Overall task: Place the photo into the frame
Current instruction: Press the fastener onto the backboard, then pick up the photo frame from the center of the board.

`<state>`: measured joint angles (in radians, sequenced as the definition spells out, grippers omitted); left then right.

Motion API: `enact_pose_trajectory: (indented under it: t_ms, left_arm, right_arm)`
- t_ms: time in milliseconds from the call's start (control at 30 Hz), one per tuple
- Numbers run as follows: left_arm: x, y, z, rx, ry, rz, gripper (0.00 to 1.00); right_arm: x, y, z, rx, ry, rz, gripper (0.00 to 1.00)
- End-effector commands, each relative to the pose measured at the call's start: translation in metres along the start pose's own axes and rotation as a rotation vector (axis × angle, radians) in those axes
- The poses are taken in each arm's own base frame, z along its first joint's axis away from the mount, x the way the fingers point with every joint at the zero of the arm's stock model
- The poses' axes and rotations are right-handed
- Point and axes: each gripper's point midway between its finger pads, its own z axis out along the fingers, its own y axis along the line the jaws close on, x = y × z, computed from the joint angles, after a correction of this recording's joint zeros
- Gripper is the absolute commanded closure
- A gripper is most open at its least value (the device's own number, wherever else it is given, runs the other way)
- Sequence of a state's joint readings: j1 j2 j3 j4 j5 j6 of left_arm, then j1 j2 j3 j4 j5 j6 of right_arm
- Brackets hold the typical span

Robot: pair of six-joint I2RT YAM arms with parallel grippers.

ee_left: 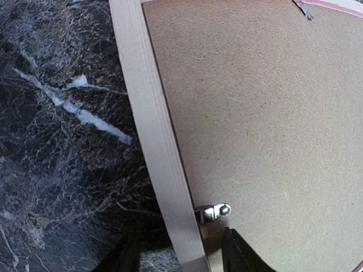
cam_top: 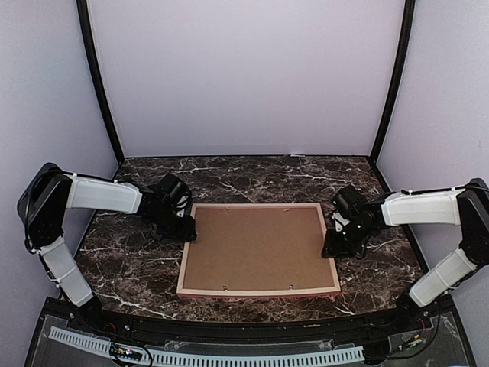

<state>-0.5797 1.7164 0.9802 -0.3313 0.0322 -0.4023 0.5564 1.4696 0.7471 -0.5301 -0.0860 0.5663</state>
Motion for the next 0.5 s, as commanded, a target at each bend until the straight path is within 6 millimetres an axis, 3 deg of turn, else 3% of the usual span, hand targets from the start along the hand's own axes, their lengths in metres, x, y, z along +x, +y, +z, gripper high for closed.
enact_pose_trajectory:
  t_ms: [0,233,367,467]
  left_arm:
    - [0.0,0.004,-0.014,-0.014,-0.02,0.005,0.45]
    - [-0.013,-0.001,-0.03,0.009,-0.082,0.024,0.21]
    - [-0.023,-0.007,-0.043,0.04,-0.14,0.047,0.16]
    - [-0.027,-0.017,-0.053,0.097,-0.185,0.067,0.12]
  right_arm:
    - [0.029,-0.016,0.001,0.044,0.082,0.028,0.6]
    - [0.046,-0.011,-0.003,0.0,0.095,0.056,0.6]
    - [0.059,-0.015,0.002,0.005,0.116,0.069,0.62]
    - [0.061,-0.019,0.004,0.019,0.108,0.076,0.7]
